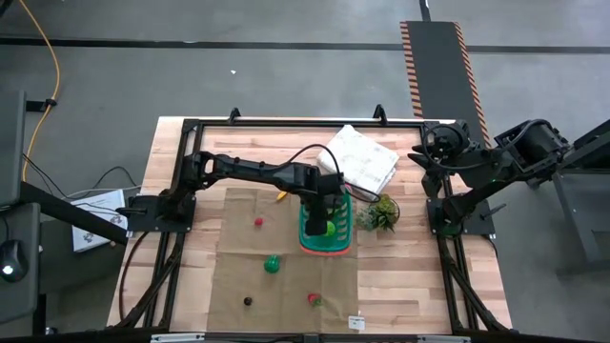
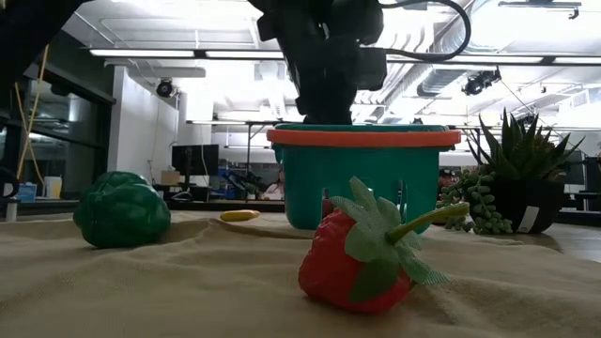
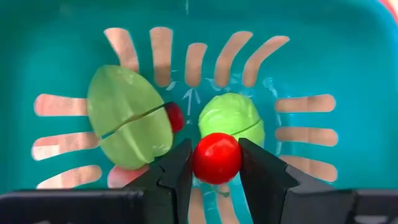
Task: Pick and placing Produce into tupperware
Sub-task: Put the red cherry into the blue basket, then put the red raspberry into the blue basket
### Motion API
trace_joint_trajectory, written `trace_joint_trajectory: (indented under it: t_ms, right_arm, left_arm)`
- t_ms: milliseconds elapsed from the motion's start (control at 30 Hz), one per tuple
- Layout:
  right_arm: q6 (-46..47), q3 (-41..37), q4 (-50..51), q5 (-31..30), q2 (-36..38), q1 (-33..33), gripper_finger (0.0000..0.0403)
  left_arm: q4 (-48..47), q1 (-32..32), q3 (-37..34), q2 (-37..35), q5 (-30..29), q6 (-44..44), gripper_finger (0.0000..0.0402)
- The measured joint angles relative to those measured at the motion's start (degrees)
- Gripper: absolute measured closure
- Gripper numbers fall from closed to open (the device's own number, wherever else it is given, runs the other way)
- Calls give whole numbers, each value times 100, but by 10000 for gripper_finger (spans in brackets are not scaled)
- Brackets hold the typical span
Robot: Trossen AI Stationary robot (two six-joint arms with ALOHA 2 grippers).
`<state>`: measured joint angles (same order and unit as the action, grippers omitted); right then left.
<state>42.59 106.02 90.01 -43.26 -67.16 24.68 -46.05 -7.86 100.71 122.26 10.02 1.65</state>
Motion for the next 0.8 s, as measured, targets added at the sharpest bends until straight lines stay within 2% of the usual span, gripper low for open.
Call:
trace_joint_trajectory:
  t_ms: [133, 433, 800]
  right_arm:
    - [0, 0, 0, 1, 0, 0, 314]
    - [1, 0, -1, 4, 0, 0, 314]
    - [1, 0, 0, 6, 0, 1, 314]
  left_arm:
    - [33, 2, 0, 0, 246, -12, 293]
    - [108, 2, 0, 0, 307, -58, 291]
    - [104, 2, 0, 0, 304, -195, 214]
